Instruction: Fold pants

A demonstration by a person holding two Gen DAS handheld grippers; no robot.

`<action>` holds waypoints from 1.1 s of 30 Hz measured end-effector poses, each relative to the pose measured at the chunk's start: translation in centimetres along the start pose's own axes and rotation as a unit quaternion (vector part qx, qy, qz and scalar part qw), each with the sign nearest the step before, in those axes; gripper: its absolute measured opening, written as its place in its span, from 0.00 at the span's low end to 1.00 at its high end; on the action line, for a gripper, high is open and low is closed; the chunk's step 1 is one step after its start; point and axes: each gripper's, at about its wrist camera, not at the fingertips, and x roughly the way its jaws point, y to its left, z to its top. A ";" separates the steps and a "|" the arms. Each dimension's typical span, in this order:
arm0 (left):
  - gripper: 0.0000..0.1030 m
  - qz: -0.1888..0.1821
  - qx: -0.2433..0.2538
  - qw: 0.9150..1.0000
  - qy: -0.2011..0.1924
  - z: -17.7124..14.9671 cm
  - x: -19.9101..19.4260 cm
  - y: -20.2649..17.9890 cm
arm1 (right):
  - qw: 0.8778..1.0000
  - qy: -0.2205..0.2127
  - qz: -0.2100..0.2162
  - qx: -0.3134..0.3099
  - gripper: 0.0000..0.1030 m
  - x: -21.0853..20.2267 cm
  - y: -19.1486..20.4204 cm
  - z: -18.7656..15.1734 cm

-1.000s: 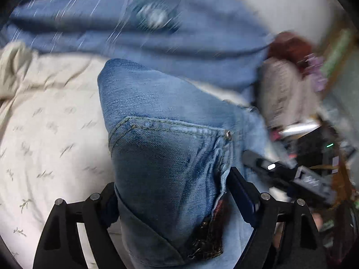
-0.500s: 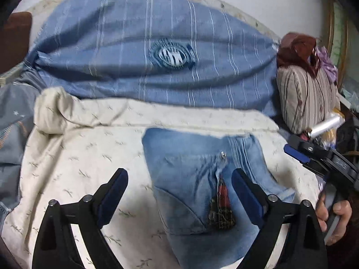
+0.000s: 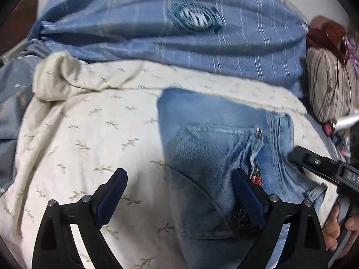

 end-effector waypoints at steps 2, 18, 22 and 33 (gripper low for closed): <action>0.92 0.016 -0.011 1.000 -0.022 -0.3 -1.6 0.1 | 0.999 -0.034 -0.015 -0.034 0.38 -1.9 0.7 -0.2; 0.97 0.202 -0.018 0.969 -0.141 -3.4 -13.6 -2.2 | 0.977 -0.169 -0.052 -0.118 0.52 -12.3 4.9 -5.5; 0.99 0.227 -0.008 0.960 -0.161 -3.4 -15.9 -3.1 | 0.977 -0.161 -0.053 -0.127 0.57 -11.8 5.4 -6.0; 1.00 0.255 -0.003 0.944 -0.208 -3.0 -20.0 -5.2 | 0.978 -0.138 -0.057 -0.145 0.57 -9.8 5.7 -6.2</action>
